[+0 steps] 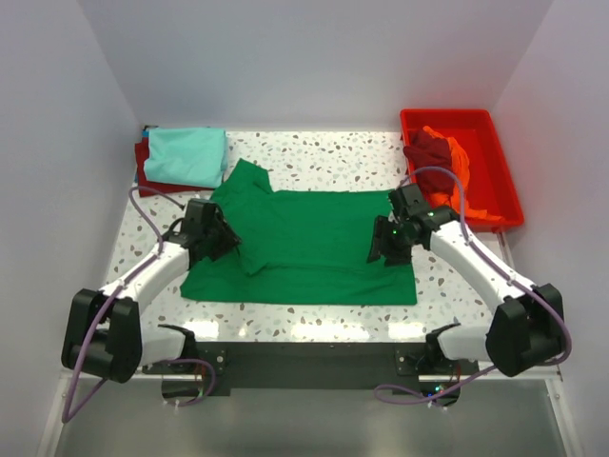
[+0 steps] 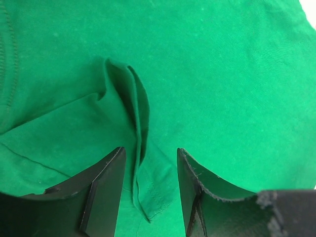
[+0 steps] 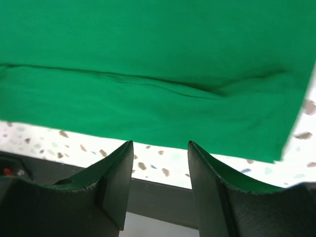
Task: Fold and stack the t-shirts
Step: Flatten the tshirt out
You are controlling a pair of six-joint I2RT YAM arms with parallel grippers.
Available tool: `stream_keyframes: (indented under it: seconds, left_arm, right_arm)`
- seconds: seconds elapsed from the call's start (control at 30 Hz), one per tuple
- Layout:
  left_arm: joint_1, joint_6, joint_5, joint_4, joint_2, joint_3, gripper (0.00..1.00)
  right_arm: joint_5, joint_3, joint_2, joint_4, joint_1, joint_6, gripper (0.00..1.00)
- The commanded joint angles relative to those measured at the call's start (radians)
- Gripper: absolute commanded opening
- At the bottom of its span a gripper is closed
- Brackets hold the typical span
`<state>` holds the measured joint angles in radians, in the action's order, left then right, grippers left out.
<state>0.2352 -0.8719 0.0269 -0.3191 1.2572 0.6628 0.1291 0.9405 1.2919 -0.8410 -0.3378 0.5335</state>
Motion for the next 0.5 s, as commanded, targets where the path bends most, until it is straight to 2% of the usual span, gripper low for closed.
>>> stream_keyframes:
  seconds: [0.0, 0.13, 0.27, 0.4, 0.47]
  left_arm:
    - [-0.027, 0.011, 0.008, -0.005, -0.03, 0.017, 0.51]
    - [-0.051, 0.025, 0.016, -0.005, -0.064, -0.029, 0.52]
    - [-0.111, 0.033, -0.004, 0.003, -0.105, -0.113, 0.52]
    - [-0.181, 0.05, -0.021, 0.017, -0.176, -0.184, 0.52]
    - [-0.183, 0.057, -0.006, 0.012, -0.2, -0.192, 0.53]
  right_arm:
    - [0.032, 0.115, 0.043, 0.083, -0.113, 0.045, 0.52]
    - [0.029, 0.207, 0.151, 0.158, -0.268, 0.082, 0.52]
    - [0.041, 0.368, 0.302, 0.214, -0.438, 0.088, 0.52]
    - [0.066, 0.51, 0.476, 0.22, -0.546, 0.08, 0.51]
    - [0.087, 0.572, 0.53, 0.232, -0.595, 0.083, 0.51]
